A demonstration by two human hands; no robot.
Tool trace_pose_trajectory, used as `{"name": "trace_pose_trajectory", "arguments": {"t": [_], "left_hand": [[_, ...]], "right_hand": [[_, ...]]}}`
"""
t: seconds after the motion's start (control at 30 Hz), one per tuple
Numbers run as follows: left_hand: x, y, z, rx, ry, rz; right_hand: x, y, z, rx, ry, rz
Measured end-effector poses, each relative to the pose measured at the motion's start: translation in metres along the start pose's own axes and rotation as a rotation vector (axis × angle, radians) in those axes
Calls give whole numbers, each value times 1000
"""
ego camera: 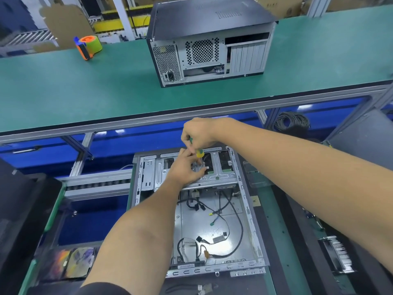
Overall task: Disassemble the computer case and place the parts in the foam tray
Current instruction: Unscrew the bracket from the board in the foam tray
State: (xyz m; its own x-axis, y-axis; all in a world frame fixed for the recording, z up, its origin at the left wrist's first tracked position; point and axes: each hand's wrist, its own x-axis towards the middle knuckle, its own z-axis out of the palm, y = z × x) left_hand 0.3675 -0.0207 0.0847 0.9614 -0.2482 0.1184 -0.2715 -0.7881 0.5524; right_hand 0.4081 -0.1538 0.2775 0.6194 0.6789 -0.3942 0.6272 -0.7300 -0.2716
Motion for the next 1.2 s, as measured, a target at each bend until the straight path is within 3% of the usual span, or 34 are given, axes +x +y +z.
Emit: {"name": "trace_pose_trajectory", "arguments": {"t": [0.13, 0.27, 0.5, 0.6, 0.7, 0.83, 0.97, 1.1, 1.2], "left_hand": [[-2, 1, -1, -31, 32, 35], [-3, 3, -1, -59, 36, 55], [-3, 3, 0, -39, 39, 58], [-2, 3, -1, -27, 44, 61], [-2, 3, -1, -20, 39, 62], [-2, 4, 0, -17, 29, 60], [-2, 4, -1, -2, 14, 40], [-1, 3, 0, 2, 9, 15], [-1, 3, -1, -11, -6, 0]], "right_hand": [[0, 10, -1, -38, -40, 81], [-1, 25, 1, -294, 88, 177], [-11, 39, 11, 65, 82, -20], [-9, 38, 15, 117, 82, -23], [-9, 37, 14, 77, 112, -40], [-9, 35, 9, -292, 84, 73], [-5, 32, 7, -214, 121, -43], [-4, 24, 17, 54, 114, -39], [2, 21, 16, -125, 180, 53]]}}
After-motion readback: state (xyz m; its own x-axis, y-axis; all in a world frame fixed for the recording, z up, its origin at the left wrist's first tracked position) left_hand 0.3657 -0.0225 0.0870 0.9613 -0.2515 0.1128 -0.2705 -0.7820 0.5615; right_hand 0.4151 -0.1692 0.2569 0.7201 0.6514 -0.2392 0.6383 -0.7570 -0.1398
